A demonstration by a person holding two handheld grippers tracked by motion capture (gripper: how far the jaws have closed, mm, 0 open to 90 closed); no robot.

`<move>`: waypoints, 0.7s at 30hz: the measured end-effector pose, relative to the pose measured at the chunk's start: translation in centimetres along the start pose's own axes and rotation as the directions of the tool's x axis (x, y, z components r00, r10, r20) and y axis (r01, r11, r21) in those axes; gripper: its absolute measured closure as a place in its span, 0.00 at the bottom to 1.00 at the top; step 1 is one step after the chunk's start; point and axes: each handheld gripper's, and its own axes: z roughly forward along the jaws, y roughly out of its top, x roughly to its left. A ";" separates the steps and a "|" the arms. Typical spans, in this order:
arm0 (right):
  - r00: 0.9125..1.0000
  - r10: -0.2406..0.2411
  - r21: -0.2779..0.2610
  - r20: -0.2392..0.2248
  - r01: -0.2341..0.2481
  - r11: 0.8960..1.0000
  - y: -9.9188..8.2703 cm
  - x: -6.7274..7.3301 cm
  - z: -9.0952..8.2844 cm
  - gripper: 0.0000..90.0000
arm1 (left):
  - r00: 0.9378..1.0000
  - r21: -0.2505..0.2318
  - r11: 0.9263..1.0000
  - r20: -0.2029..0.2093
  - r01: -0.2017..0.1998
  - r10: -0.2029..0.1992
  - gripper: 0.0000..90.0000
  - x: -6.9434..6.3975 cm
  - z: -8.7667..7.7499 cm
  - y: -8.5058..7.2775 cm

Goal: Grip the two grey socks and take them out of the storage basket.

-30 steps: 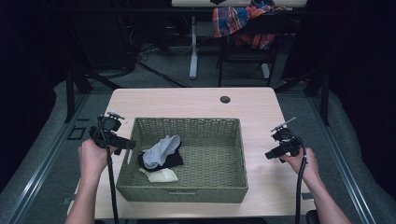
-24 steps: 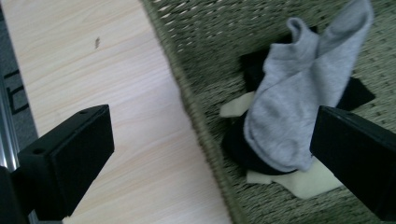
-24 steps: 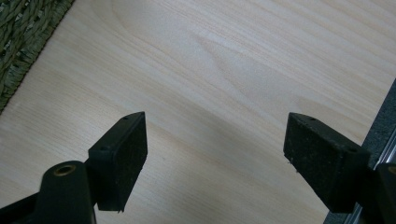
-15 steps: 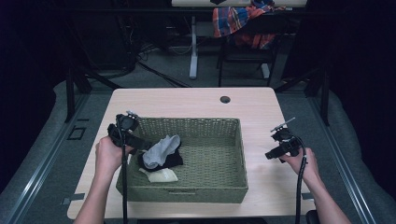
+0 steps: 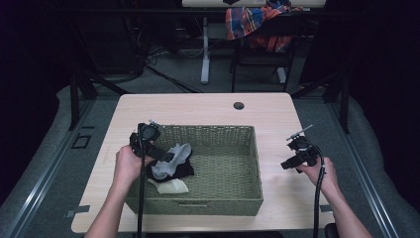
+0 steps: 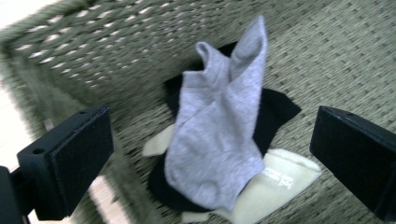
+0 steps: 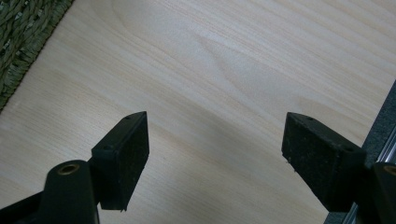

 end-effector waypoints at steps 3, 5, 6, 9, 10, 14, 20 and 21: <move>1.000 0.004 0.001 -0.005 -0.004 1.000 0.0 0.0 0.0 0.25 | 1.000 0.008 1.000 0.007 -0.002 0.002 0.00 -0.1 0.6 0.1; 1.000 0.005 0.001 -0.006 -0.005 1.000 0.0 0.0 0.0 0.25 | 1.000 0.013 1.000 0.009 -0.003 0.003 0.00 -0.2 0.9 0.1; 1.000 0.008 -0.001 -0.006 -0.008 1.000 0.0 0.0 0.0 0.25 | 1.000 0.020 1.000 0.007 -0.005 0.005 0.01 -0.3 1.1 0.1; 1.000 0.006 -0.002 -0.005 -0.006 1.000 0.0 0.0 0.0 0.25 | 1.000 0.035 0.999 0.005 -0.014 0.014 0.02 -0.6 1.8 0.1; 1.000 0.007 -0.001 -0.006 -0.007 1.000 0.0 0.0 0.0 0.25 | 1.000 0.035 0.999 0.004 -0.016 0.015 0.05 -0.7 1.9 0.1; 1.000 0.006 0.000 -0.005 -0.006 1.000 0.0 0.0 0.0 0.25 | 0.999 0.058 0.998 0.028 -0.023 0.021 0.25 -0.8 2.4 0.1; 1.000 0.005 0.000 -0.005 -0.005 1.000 0.0 0.0 0.0 0.25 | 0.998 0.087 0.995 0.037 -0.047 0.044 0.45 -1.2 3.2 0.0; 1.000 0.007 -0.004 -0.002 -0.007 1.000 0.0 0.0 0.0 0.25 | 0.998 0.092 0.995 0.037 -0.048 0.044 0.51 -1.3 3.3 0.0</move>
